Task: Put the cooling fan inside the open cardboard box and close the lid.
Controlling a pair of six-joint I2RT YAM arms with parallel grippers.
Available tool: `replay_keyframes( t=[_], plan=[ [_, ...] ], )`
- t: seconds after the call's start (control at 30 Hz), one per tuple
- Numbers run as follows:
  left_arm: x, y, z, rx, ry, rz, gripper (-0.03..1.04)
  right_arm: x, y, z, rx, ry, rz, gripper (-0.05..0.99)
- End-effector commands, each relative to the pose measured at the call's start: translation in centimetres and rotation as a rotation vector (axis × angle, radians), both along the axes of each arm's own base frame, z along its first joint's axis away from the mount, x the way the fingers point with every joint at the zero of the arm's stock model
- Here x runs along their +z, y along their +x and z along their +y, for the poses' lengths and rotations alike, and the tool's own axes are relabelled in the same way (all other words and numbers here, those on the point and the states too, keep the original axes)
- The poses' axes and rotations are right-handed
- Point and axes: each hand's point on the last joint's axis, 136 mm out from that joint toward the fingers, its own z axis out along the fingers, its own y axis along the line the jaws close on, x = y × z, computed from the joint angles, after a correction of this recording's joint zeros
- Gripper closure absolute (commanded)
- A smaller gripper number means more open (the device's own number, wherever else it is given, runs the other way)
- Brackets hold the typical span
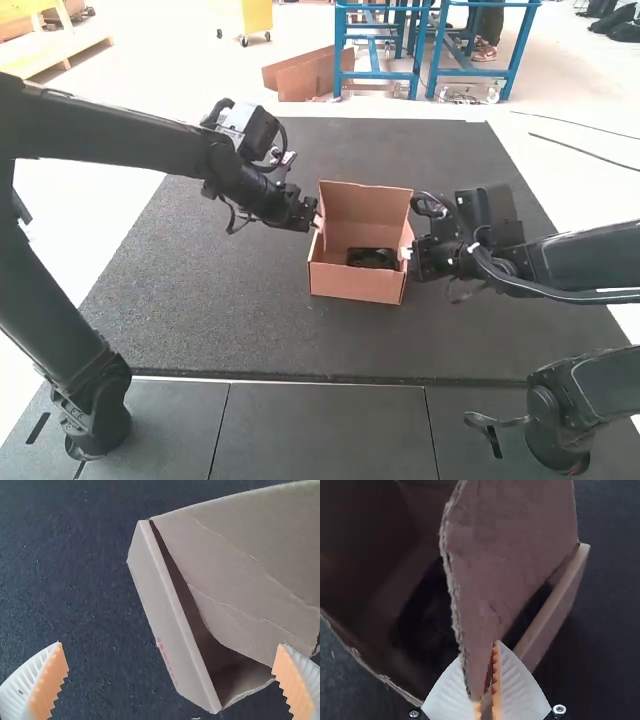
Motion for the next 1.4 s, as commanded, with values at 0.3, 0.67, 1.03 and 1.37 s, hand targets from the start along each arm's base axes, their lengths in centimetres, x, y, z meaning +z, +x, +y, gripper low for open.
replay_keyframes(
  t=[0.3, 0.67, 1.03, 1.37],
  plan=[
    [3.3, 0.7, 2.9, 0.071, 0.030, -0.099, 0.04, 5.7, 1.5, 1.3, 0.000, 0.035, -0.011, 0.01],
    [7.2, 4.6, 5.6, 0.189, 0.038, -0.204, 0.04, 15.0, 1.1, 0.8, -0.004, 0.087, -0.113, 0.01],
    [11.6, 9.0, 1.5, 0.144, -0.007, -0.281, 0.04, 17.4, -0.2, 0.1, -0.048, 0.109, -0.003, 0.02],
    [9.6, 7.0, -5.5, -0.020, 0.007, -0.216, 0.04, 18.0, -1.1, -0.4, -0.036, 0.114, 0.077, 0.02]
  ],
)
